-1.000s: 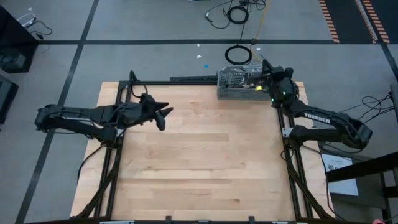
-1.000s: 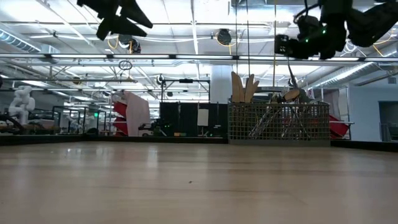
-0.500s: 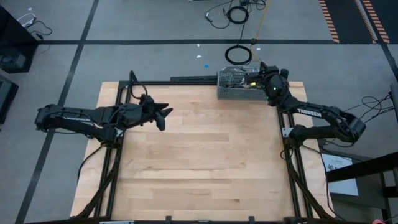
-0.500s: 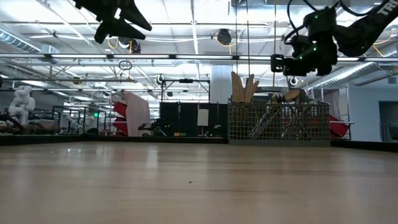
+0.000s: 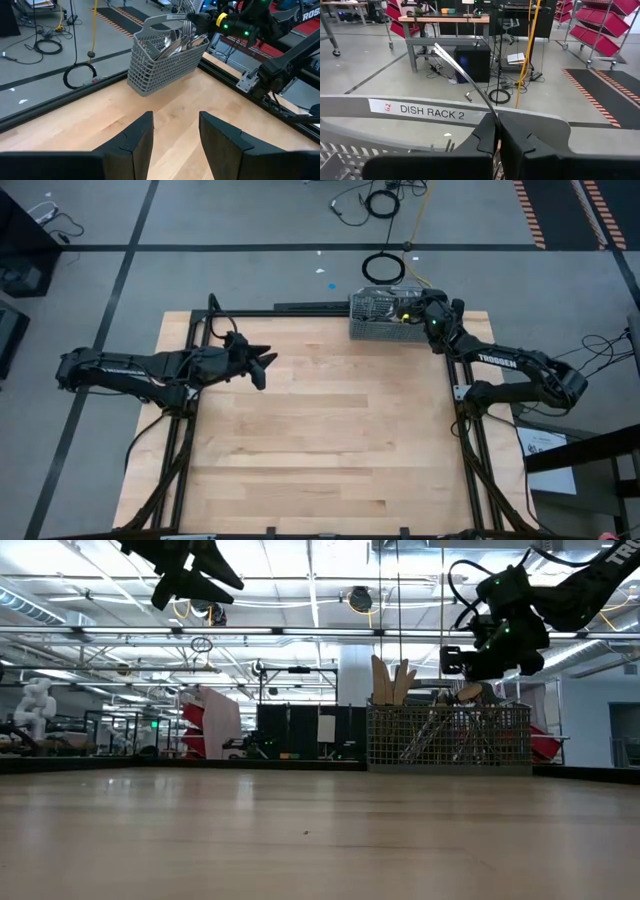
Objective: Sort silverware
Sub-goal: Put the silver fork into the silverware basket, then return to Home Position
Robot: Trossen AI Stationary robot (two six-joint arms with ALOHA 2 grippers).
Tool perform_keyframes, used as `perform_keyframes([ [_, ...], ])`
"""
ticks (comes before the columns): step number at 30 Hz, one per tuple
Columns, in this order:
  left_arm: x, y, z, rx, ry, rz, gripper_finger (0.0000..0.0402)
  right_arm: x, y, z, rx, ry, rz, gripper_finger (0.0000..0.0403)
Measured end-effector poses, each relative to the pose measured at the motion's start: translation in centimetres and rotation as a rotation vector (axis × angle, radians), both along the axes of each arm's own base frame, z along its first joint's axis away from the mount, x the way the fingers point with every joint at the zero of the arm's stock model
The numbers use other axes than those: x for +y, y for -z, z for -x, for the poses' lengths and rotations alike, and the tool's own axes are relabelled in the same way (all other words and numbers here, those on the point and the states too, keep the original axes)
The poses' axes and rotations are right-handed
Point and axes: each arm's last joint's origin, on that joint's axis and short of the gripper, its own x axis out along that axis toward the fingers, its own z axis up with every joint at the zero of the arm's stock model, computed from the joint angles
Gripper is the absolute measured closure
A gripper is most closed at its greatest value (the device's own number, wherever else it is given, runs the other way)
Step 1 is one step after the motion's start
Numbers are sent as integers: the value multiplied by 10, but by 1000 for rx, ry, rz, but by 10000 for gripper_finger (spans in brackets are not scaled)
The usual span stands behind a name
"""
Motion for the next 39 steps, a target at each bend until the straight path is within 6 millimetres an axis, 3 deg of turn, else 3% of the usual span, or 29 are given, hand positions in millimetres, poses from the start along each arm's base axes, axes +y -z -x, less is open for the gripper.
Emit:
perform_keyframes([
  [13,0,0,0,10,3,-18,237,3,-6,3,-14,-4,20,286],
  [20,0,0,0,10,3,-18,237,14,-27,11,-76,-17,88,232],
  [27,0,-1,0,3,5,-18,237,33,-51,20,-170,-59,175,218],
  [39,1,-27,-6,-219,141,-106,237,66,-77,16,-407,-571,213,218],
])
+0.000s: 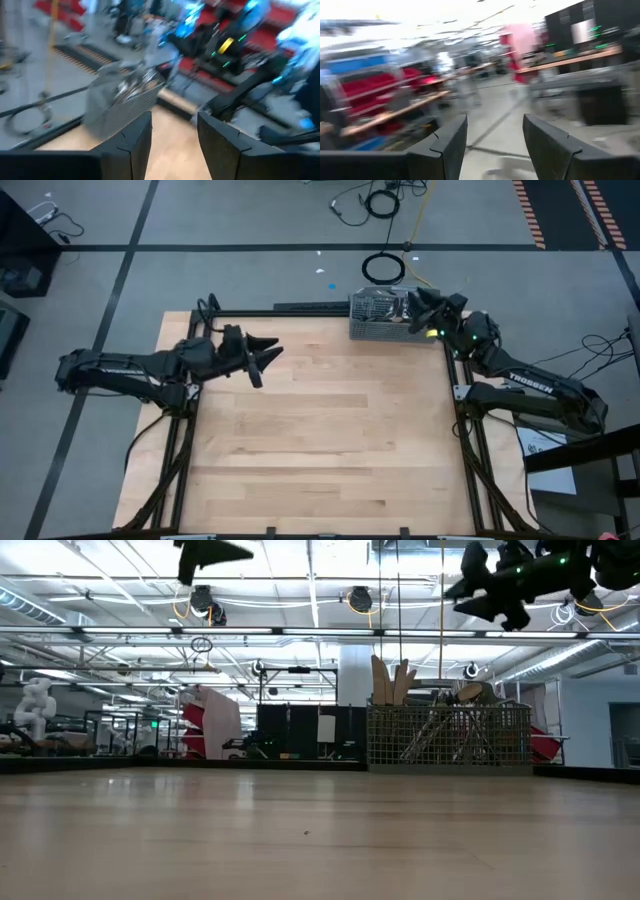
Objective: Sort silverware
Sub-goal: Return to Home Position
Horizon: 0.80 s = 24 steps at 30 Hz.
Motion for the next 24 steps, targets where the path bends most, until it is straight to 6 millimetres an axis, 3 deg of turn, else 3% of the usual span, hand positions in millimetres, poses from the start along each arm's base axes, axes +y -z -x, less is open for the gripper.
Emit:
perform_keyframes([
  [6,8,-18,5,-123,82,-49,237,16,-10,-16,-32,-203,-1,218],
  [12,21,-23,13,-134,112,-80,237,35,-13,-34,-29,-366,-13,218],
  [24,32,-16,26,-55,164,-92,237,88,9,-81,17,-716,-94,218],
])
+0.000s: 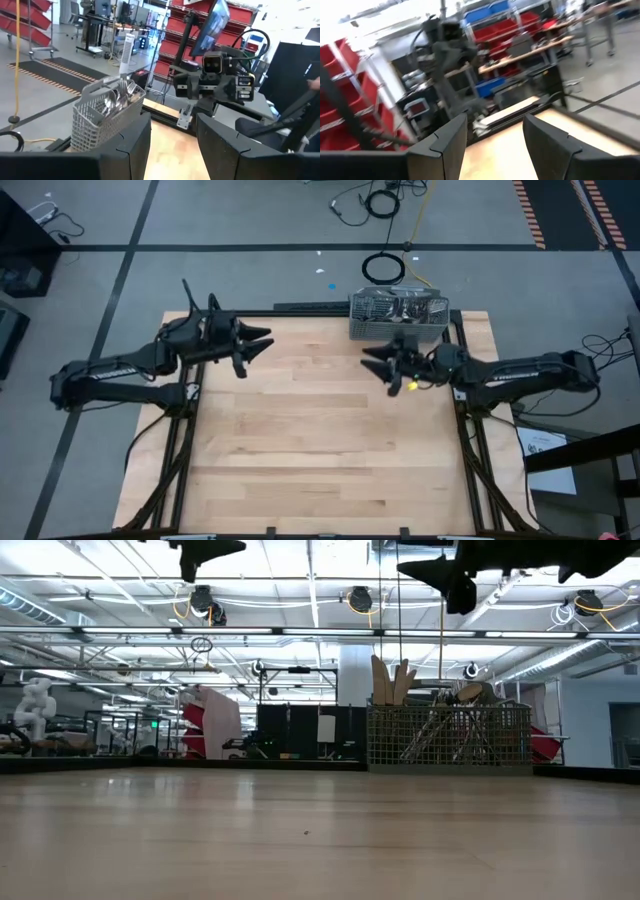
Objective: Sort silverware
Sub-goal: Return to Home Position
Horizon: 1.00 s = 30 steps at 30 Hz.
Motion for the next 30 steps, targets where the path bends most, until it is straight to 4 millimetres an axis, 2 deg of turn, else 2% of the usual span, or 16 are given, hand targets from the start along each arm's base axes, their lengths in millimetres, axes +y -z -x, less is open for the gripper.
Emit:
perform_keyframes([
  [5,-5,20,20,-24,-8,27,237,16,5,-6,24,-68,17,218],
  [12,-14,58,60,-102,-40,104,237,29,7,1,47,-120,88,241],
  [16,-18,67,78,-184,-50,124,237,28,32,14,66,-128,37,271],
  [21,-22,75,95,-226,-46,113,237,28,57,37,-71,-186,-25,310],
  [25,-23,87,101,-229,-45,120,237,27,79,56,-101,-191,-61,340],
  [30,-25,90,107,-220,-46,123,237,25,99,77,-122,-192,-100,379],
])
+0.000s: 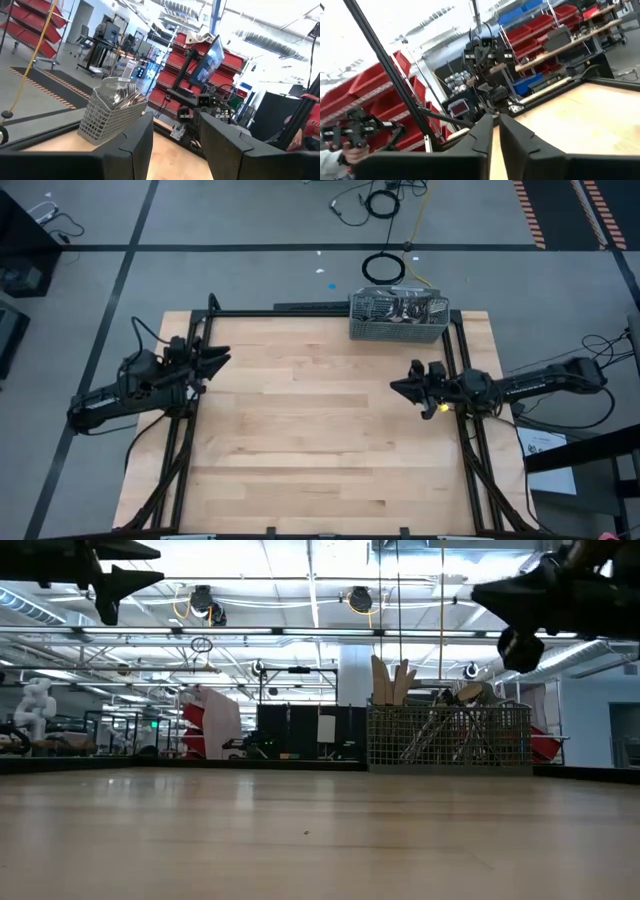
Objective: Sort silverware
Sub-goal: Return to Home Position
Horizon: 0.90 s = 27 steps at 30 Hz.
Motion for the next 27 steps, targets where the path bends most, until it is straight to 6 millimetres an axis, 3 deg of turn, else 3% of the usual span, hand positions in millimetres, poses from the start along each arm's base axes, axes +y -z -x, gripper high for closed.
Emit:
perform_keyframes([
  [4,-1,1,2,0,0,2,237,-1,1,9,-3,17,22,400],
  [27,2,18,-5,28,-6,41,237,-14,19,40,196,116,78,403],
])
